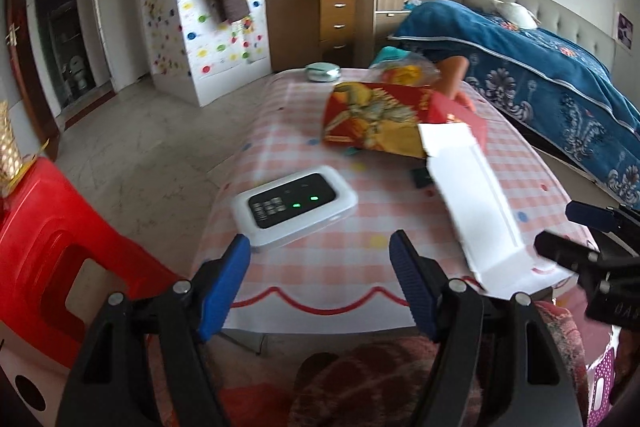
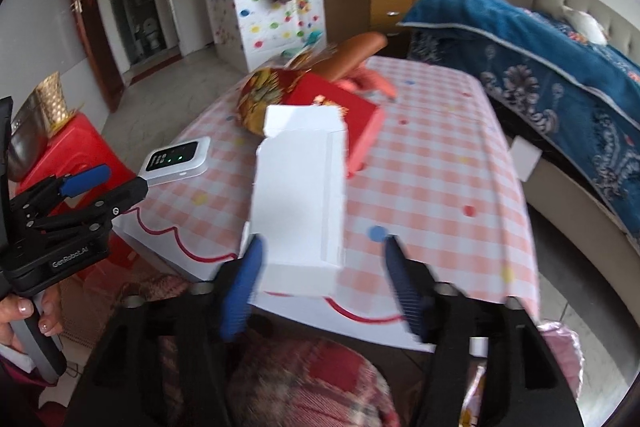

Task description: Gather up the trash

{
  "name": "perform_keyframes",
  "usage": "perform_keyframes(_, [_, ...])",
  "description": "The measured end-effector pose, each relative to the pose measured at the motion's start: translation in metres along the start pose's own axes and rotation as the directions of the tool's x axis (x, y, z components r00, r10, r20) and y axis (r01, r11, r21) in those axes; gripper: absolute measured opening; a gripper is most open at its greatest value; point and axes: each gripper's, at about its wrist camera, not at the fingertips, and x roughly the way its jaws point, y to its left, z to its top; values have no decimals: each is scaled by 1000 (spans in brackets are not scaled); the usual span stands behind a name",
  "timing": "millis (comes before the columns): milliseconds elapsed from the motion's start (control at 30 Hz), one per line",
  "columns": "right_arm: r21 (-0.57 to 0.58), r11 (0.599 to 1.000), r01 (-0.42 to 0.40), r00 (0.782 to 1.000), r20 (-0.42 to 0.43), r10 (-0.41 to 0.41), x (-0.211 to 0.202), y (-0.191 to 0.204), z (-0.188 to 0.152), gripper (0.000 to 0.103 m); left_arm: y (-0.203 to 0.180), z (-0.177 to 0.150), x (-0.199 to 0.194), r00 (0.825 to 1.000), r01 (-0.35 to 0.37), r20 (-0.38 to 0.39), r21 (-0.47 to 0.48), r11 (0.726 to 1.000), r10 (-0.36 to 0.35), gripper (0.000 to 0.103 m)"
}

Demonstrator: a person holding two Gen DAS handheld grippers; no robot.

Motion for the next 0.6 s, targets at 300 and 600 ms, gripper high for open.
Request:
perform_keyframes(300, [-24, 999, 21, 998, -63, -23, 48, 23, 16, 89, 8, 2, 12, 1000, 3, -12, -12, 1000, -3, 75])
perform_keyframes(600, [-27, 998, 58, 989, -133, -61, 80, 25, 23, 89, 5, 6, 17, 1000, 0, -20, -8, 1000, 0, 80])
